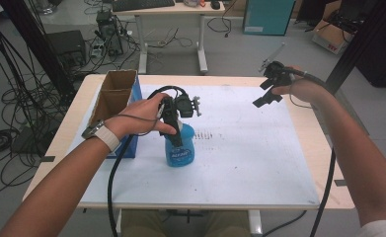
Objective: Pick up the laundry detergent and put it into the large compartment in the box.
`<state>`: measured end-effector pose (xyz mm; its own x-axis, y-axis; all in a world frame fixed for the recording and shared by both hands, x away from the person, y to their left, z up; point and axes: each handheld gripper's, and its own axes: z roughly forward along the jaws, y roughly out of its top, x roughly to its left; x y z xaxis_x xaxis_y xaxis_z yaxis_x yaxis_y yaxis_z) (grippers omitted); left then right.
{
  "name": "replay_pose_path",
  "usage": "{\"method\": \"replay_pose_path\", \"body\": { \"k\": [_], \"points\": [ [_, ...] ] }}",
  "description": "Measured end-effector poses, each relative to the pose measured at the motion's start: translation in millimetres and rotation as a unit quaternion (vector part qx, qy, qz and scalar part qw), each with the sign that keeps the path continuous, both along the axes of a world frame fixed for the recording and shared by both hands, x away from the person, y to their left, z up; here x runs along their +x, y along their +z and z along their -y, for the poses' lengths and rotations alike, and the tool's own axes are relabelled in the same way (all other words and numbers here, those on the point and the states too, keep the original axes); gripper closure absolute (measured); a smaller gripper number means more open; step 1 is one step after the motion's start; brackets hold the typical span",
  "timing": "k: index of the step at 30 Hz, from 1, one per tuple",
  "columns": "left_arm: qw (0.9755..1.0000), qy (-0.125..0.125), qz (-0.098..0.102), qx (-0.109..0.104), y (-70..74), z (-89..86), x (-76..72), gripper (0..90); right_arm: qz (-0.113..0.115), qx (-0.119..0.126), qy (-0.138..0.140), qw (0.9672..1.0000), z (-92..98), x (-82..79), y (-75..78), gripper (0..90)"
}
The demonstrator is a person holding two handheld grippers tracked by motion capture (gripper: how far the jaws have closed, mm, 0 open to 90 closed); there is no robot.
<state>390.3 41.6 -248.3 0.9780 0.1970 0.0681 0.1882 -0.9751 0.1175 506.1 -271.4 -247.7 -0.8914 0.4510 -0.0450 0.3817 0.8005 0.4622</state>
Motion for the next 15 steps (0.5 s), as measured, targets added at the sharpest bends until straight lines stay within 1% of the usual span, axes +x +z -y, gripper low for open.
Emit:
{"method": "replay_pose_path", "body": {
  "k": [15],
  "points": [
    [1.0, 0.0, -0.002, 0.001, 0.5, -0.4, 0.0, 8.5, 0.0, 0.0, 0.001, 1.0, -0.5, 0.0, -0.7, 11.0]
  ]
}}
